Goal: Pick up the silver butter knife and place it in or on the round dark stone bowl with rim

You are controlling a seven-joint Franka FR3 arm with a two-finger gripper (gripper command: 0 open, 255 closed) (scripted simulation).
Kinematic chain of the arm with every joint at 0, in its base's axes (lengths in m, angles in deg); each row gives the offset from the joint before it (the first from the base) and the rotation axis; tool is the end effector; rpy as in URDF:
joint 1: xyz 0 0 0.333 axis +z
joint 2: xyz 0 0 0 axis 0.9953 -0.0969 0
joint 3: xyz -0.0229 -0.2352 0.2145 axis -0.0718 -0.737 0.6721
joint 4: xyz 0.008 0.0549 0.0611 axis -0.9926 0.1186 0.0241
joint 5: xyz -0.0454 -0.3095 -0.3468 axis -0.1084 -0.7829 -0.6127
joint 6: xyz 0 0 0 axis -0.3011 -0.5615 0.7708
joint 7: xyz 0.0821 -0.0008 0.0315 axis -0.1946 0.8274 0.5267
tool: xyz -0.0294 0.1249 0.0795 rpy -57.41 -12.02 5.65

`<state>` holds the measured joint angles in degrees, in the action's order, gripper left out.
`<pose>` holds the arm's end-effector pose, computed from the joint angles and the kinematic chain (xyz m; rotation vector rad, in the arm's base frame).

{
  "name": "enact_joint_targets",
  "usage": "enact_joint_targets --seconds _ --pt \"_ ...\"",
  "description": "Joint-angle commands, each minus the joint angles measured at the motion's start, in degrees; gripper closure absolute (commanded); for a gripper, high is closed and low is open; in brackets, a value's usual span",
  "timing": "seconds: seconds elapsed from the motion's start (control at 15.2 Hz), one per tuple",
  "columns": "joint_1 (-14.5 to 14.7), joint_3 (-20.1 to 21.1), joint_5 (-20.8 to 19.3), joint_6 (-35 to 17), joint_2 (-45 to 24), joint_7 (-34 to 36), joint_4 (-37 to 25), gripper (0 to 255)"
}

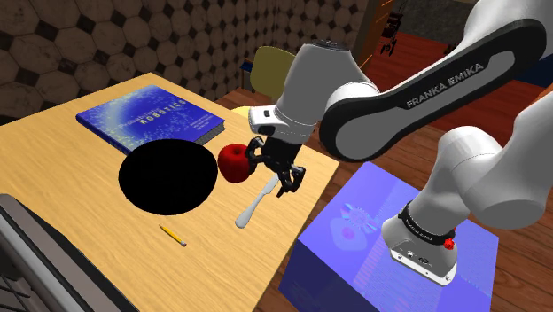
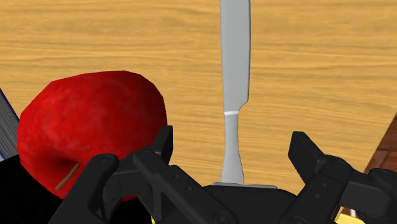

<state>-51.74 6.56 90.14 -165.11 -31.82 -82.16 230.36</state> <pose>0.3948 0.3010 0.2714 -2.0127 -2.2886 -0.3807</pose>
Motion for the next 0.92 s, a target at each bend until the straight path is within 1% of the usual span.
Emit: enact_joint_targets --seconds 0.0,0.2,0.66,0.73,0.86 --pt "0.2 0.1 0.5 -2.0 -2.4 -0.3 0.6 0" --pt "0.5 0.2 1.1 -4.3 -4.6 -0.7 0.7 0" --pt "0.3 0.4 1.1 -4.3 -4.6 -0.8 0.7 0" --pt "0.6 1.0 1.0 -4.5 -4.7 0.1 0.7 255" --pt "0.6 0.8 1.2 -4.7 -4.4 -0.2 1.2 255"
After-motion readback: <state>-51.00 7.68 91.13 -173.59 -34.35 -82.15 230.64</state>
